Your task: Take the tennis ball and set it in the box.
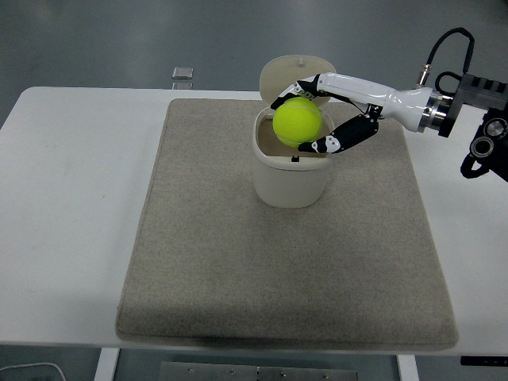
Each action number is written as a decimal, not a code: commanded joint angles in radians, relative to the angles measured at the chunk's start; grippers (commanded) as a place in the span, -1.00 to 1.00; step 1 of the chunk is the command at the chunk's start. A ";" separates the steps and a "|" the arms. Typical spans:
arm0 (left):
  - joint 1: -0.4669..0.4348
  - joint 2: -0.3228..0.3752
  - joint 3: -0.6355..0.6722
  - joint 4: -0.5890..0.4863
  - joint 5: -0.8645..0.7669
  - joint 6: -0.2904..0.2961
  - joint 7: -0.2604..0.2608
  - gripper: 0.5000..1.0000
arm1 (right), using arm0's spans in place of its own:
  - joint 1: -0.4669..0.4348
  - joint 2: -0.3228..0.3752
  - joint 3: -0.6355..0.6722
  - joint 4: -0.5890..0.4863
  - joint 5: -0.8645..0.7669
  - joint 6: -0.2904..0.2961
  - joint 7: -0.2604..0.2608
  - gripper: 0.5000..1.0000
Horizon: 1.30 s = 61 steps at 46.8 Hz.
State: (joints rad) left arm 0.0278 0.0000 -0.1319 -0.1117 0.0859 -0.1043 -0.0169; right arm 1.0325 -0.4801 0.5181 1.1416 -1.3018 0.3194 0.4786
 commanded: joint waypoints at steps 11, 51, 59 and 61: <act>0.000 0.000 0.000 0.000 0.000 0.000 0.000 0.97 | -0.008 -0.003 -0.006 -0.006 0.001 0.001 0.000 0.44; 0.000 0.000 0.000 0.000 0.000 0.000 -0.001 0.97 | -0.058 -0.204 0.000 -0.016 0.516 0.267 -0.095 0.44; 0.000 0.000 0.000 0.000 0.000 0.000 0.000 0.97 | -0.097 -0.198 0.000 -0.083 0.648 0.239 -0.123 0.44; 0.000 0.000 0.000 0.000 0.000 0.000 0.000 0.97 | -0.103 -0.192 -0.001 -0.098 0.686 0.225 -0.124 0.44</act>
State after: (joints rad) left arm 0.0276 0.0000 -0.1319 -0.1117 0.0859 -0.1042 -0.0178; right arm 0.9416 -0.6814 0.5183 1.0690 -0.6737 0.5642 0.3574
